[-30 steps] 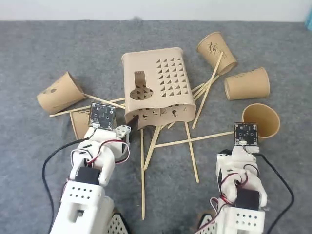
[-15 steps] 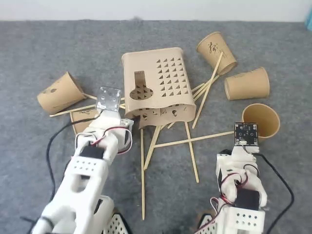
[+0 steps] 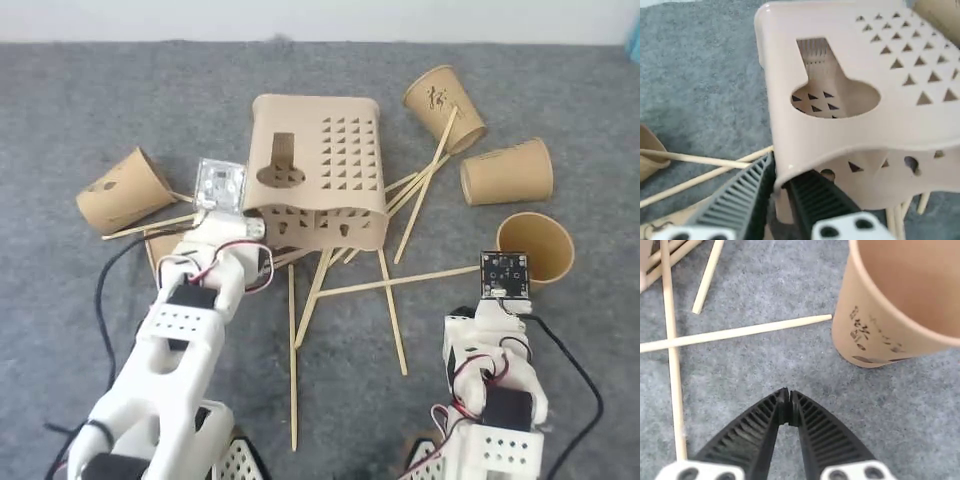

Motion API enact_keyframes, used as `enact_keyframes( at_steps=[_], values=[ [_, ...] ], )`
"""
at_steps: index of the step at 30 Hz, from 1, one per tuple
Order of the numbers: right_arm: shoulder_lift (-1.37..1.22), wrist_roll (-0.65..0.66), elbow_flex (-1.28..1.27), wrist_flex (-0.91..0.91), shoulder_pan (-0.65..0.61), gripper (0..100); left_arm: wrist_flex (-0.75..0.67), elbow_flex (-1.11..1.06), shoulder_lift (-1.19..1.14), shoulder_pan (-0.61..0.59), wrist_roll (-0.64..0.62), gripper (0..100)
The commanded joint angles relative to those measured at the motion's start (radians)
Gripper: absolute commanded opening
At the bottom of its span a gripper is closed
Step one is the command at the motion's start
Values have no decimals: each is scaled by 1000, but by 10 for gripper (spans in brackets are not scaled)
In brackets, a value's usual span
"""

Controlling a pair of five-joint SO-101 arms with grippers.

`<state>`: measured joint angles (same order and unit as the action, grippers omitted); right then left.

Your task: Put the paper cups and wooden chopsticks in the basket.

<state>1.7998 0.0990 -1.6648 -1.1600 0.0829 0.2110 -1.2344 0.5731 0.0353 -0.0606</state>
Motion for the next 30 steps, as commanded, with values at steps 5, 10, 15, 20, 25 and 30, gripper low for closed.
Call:
enact_keyframes(
  at_steps=[5, 10, 15, 20, 25, 30],
  values=[
    [15, 9, -5, 1, 13, 9, 344, 369, -3, 3, -190, 11],
    [15, 9, -5, 1, 13, 9, 618, 708, -109, -5, -256, 11],
    [15, 9, -5, -1, 13, 9, 845, 1122, -445, -31, -258, 11],
    [15, 9, -5, -1, 13, 9, 1079, 1563, -779, -31, -227, 12],
    [15, 9, -5, -1, 13, 9, 1350, 2080, -1030, -46, -206, 12],
    [15, 9, -5, -1, 12, 9, 1551, 2559, -1221, -58, -201, 13]
  ],
)
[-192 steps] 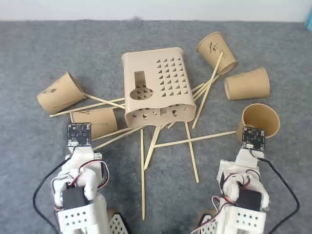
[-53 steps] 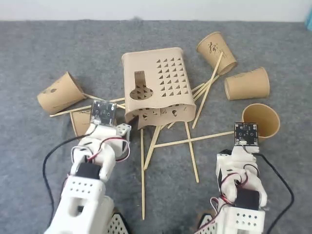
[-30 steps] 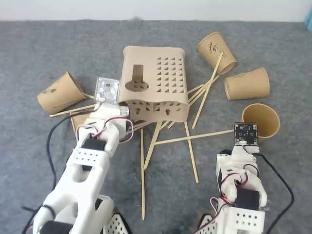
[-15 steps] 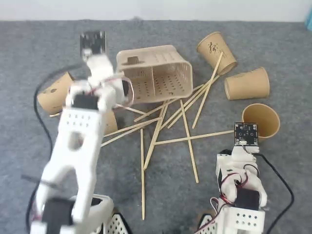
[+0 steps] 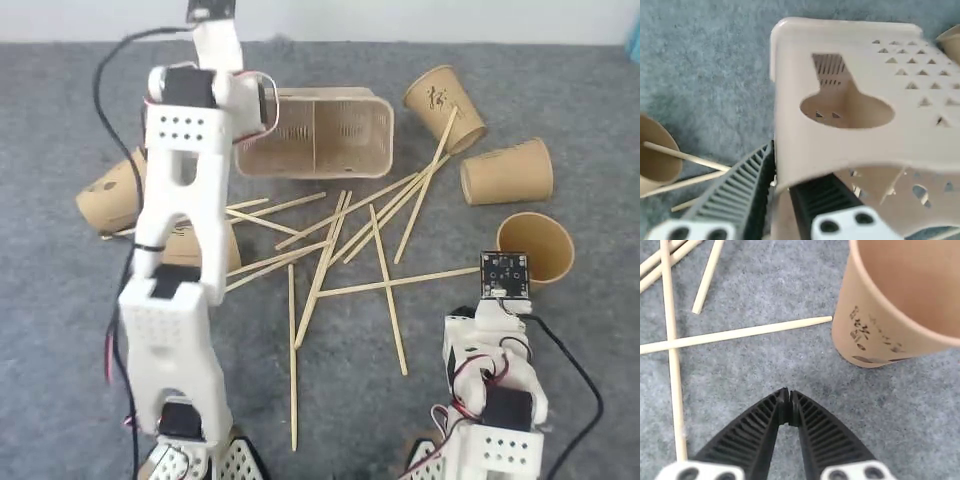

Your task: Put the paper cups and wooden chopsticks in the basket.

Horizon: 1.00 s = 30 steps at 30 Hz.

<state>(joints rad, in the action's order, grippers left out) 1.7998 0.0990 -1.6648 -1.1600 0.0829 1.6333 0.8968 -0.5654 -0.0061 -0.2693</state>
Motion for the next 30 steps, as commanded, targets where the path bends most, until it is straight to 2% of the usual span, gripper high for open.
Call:
enact_keyframes(
  at_steps=[1, 13, 20, 30],
  values=[
    [15, 9, -5, -1, 12, 9, 126, 443, -107, -26, 8, 13],
    [15, 9, -6, -1, 8, 9, 118, 357, -133, -41, 23, 49],
    [15, 9, -6, -1, 8, 9, 120, 357, -133, -80, -20, 285],
    [15, 9, -11, 4, 7, 9, 124, 312, -107, -117, -35, 294]
  ],
)
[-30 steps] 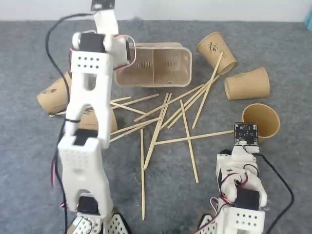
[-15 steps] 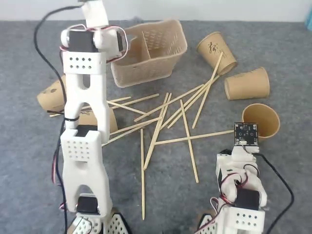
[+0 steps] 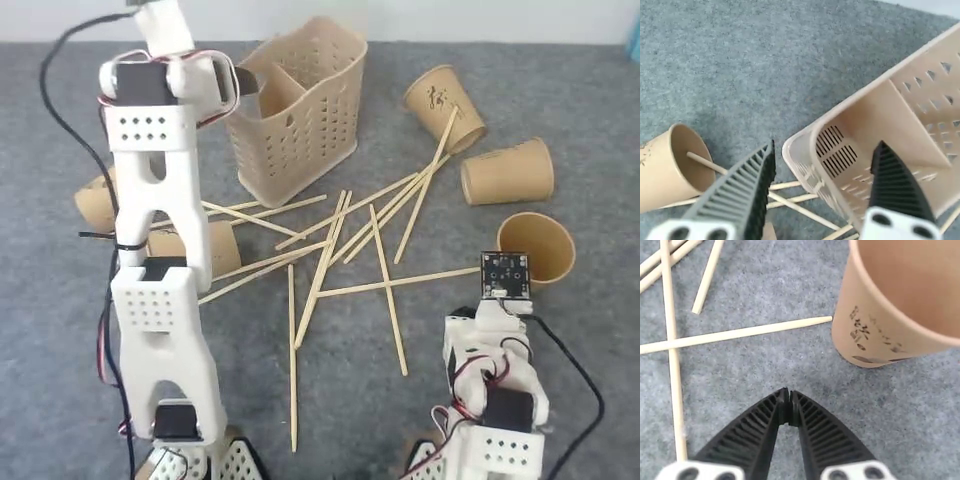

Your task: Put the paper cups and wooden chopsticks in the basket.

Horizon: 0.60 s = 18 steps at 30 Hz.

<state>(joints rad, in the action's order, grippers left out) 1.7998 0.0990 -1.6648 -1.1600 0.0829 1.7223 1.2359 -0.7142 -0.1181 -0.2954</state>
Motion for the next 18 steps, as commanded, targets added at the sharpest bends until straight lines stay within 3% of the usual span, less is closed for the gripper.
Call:
enact_keyframes(
  at_steps=[1, 7, 11, 18],
  values=[
    [15, 9, -11, 4, 7, 9, 35, -31, 43, -3, -9, 294],
    [15, 9, -14, 7, 7, 9, 35, -73, 124, -3, -14, 294],
    [15, 9, -14, 8, 5, 9, 35, -237, 224, 29, -15, 281],
    [15, 9, -14, 8, 5, 9, 9, -542, 313, 147, -14, 14]
  ],
)
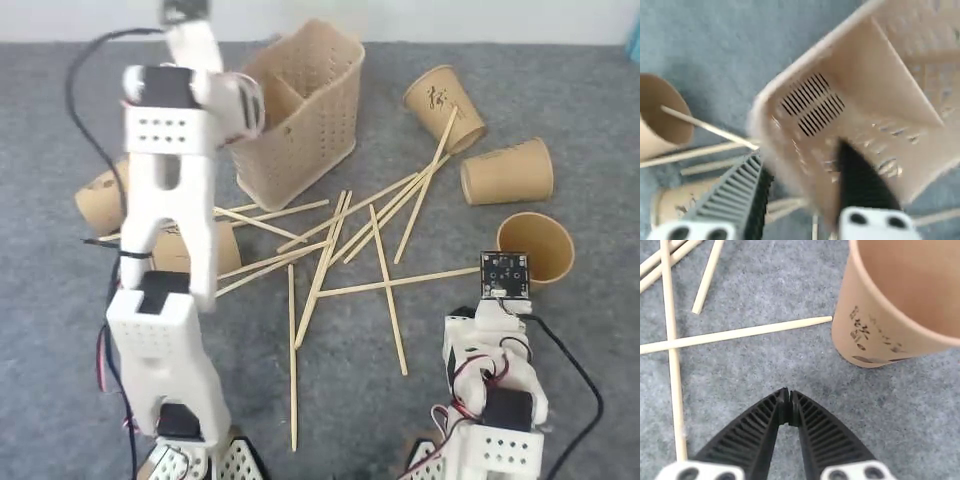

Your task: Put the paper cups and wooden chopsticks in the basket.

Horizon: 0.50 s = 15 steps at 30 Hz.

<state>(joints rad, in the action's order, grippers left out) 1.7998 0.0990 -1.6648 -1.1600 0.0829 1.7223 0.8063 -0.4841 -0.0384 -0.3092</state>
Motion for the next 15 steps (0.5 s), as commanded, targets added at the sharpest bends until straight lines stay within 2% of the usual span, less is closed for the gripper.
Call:
enact_keyframes(
  at_steps=[1, 5, 8, 15],
  values=[
    [15, 9, -14, 8, 5, 9, -9, -139, 83, 81, 0, 5],
    [15, 9, -14, 5, 5, 9, -129, -208, 84, 101, 11, 12],
    [15, 9, -14, 4, 5, 9, -198, -211, 86, 95, 101, 11],
    [15, 9, -14, 4, 5, 9, -226, -130, 83, 94, 170, 13]
  ],
)
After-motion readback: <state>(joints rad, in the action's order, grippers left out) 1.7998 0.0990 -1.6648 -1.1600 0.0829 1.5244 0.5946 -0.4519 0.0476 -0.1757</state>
